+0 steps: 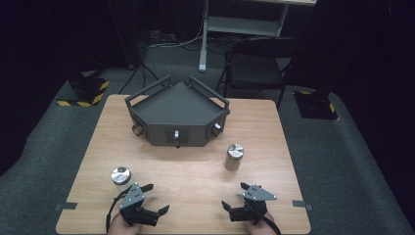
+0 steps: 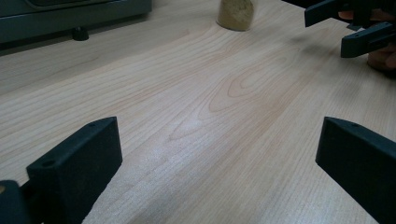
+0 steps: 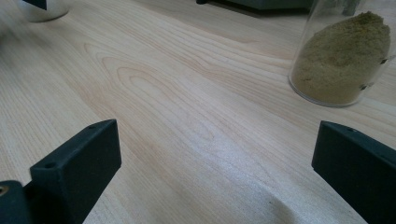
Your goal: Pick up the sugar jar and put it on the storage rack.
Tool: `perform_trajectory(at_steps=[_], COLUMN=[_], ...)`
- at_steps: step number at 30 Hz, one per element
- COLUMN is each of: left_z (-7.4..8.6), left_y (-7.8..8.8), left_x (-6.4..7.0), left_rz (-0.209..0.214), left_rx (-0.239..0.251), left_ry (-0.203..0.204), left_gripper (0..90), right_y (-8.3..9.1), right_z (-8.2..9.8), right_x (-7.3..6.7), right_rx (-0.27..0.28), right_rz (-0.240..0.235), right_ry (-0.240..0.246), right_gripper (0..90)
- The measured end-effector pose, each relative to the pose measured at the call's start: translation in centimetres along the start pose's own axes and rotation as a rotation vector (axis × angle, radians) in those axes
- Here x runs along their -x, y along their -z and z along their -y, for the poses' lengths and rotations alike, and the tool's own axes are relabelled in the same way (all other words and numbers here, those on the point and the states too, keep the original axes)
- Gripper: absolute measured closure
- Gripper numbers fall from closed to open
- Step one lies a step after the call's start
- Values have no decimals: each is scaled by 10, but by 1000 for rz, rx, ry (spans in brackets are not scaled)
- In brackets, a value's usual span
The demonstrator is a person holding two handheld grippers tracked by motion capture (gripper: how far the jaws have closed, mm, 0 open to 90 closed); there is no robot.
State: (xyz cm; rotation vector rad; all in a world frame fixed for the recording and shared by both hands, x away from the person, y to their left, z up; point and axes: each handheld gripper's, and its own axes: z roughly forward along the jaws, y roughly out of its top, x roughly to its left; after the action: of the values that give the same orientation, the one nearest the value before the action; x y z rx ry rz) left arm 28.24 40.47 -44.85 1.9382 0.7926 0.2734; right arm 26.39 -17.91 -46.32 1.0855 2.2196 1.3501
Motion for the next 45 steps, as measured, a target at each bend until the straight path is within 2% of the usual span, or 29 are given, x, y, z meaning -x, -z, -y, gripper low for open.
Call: perform_trajectory(at_steps=[5, 15, 22, 30, 36, 45], left_z=[-1, -7, -12, -16, -12, -6], left_y=[4, 23, 44, 62, 77, 89], left_x=[1, 6, 9, 12, 9, 5], left_rz=[-4, -10, -55, -113, -158, -220], left_rx=[16, 87, 130, 146, 168, 180], left_ry=[-8, -33, -55, -79, -61, -33], left_gripper=[5, 3, 2, 2, 2, 2], right_y=[0, 0, 0, 0, 0, 0], right_z=[0, 0, 0, 0, 0, 0], right_x=[1, 0, -1, -1, -1, -2], right_rx=[1, 0, -1, -2, -2, -2], right_rz=[-3, 1, 4, 6, 7, 11], right_ry=[-5, -1, 2, 1, 0, 1], right_gripper=[9, 9, 9, 9, 9, 9])
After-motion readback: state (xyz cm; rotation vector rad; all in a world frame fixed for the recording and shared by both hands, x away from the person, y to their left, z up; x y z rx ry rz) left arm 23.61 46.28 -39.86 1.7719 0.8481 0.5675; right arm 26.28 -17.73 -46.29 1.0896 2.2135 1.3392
